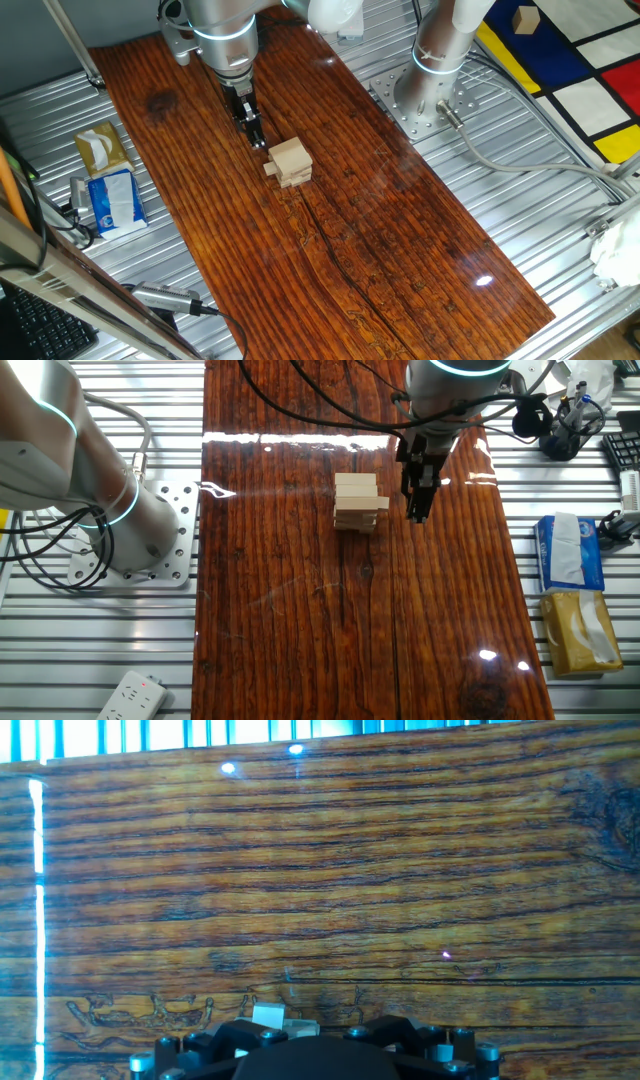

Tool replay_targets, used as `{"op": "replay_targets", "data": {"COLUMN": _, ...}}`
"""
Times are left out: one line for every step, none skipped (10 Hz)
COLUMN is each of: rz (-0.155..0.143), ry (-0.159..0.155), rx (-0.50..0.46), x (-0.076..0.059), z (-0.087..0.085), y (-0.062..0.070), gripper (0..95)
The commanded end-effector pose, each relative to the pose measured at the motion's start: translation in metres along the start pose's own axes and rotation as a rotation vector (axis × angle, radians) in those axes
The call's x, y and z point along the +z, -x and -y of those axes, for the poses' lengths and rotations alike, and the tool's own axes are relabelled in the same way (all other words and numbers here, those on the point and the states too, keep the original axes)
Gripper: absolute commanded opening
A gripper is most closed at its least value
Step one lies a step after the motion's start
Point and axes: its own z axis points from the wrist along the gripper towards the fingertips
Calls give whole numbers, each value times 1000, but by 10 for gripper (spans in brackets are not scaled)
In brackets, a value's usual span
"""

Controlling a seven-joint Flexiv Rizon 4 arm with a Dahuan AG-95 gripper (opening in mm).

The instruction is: Play Jenga

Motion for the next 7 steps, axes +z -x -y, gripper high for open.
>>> {"op": "replay_targets", "data": {"rz": -29, "ry": 25, "rx": -135, "x": 0, "z": 0, "y": 0, "gripper": 0}}
{"op": "replay_targets", "data": {"rz": -32, "ry": 21, "rx": -136, "x": 0, "z": 0, "y": 0, "gripper": 0}}
{"op": "replay_targets", "data": {"rz": -34, "ry": 21, "rx": -135, "x": 0, "z": 0, "y": 0, "gripper": 0}}
{"op": "replay_targets", "data": {"rz": -34, "ry": 21, "rx": -135, "x": 0, "z": 0, "y": 0, "gripper": 0}}
{"op": "replay_targets", "data": {"rz": -34, "ry": 20, "rx": -134, "x": 0, "z": 0, "y": 0, "gripper": 0}}
{"op": "replay_targets", "data": {"rz": -35, "ry": 20, "rx": -134, "x": 0, "z": 0, "y": 0, "gripper": 0}}
{"op": "replay_targets", "data": {"rz": -36, "ry": 19, "rx": -134, "x": 0, "z": 0, "y": 0, "gripper": 0}}
